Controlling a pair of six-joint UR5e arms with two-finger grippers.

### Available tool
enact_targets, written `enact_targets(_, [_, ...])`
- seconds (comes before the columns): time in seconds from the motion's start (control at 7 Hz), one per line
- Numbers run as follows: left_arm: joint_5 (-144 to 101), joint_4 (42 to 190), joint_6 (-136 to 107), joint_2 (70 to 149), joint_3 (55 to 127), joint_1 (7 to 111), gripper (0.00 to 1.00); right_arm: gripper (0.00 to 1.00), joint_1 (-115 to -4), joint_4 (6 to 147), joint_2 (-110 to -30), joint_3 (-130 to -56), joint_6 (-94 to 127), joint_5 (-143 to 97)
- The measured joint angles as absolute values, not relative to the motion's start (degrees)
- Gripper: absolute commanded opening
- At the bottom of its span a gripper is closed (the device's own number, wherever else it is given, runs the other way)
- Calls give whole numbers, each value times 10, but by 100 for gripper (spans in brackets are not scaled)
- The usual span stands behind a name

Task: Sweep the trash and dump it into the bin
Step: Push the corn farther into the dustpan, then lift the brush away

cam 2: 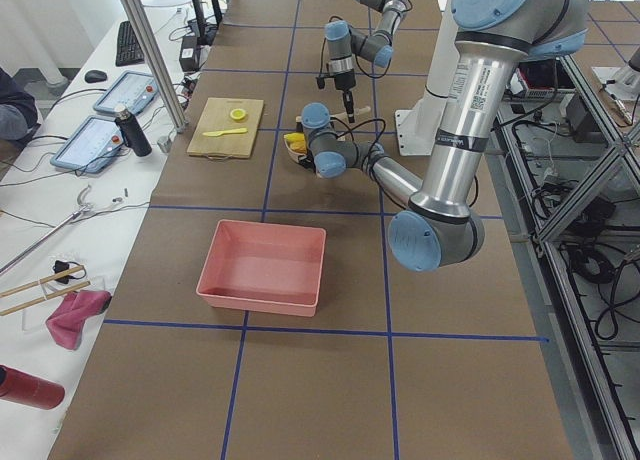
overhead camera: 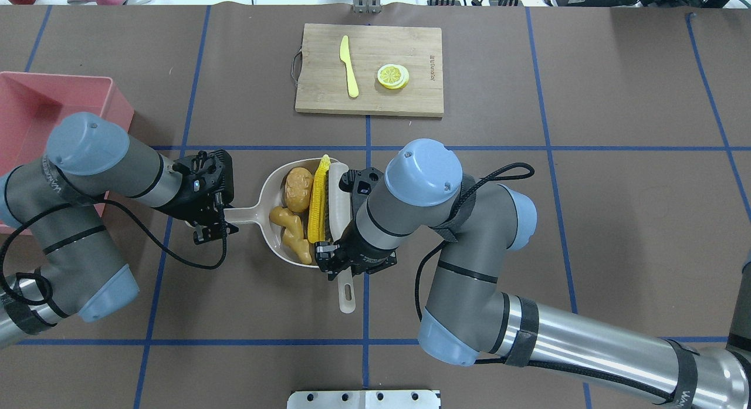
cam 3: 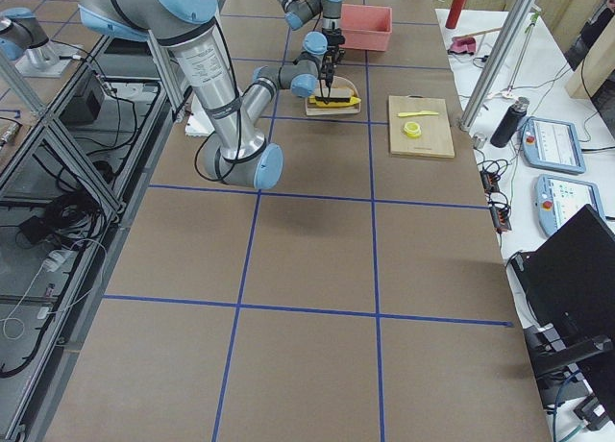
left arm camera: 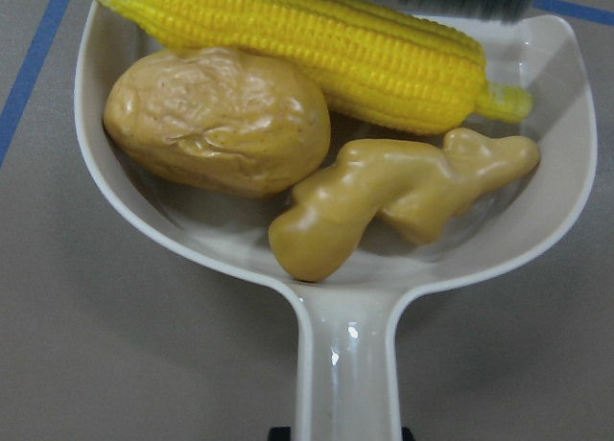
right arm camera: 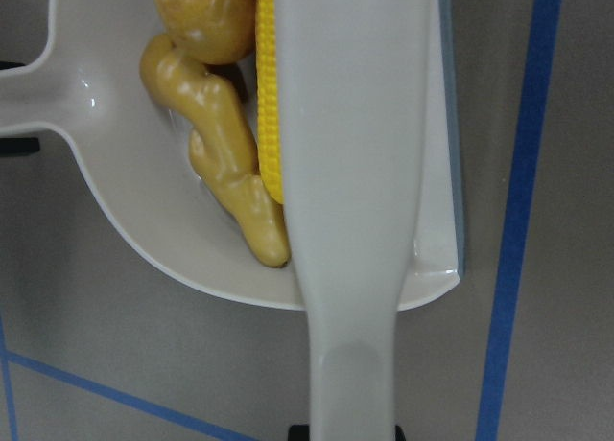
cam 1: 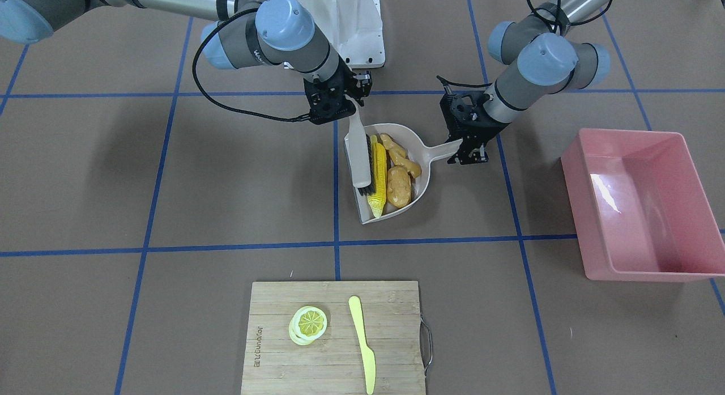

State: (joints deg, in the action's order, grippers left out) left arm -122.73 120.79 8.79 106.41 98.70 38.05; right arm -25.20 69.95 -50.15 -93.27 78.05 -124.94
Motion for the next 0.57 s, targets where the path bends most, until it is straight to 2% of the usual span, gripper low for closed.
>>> enact_targets(0.14, [-1228,1208,88,1064,987,381,20,0,-265,702,-512,-948,783,-1276])
enact_targets(0.57, [-1231,1208,88,1063,988,381,15,0,-301,714,-560,-996,782,-1325])
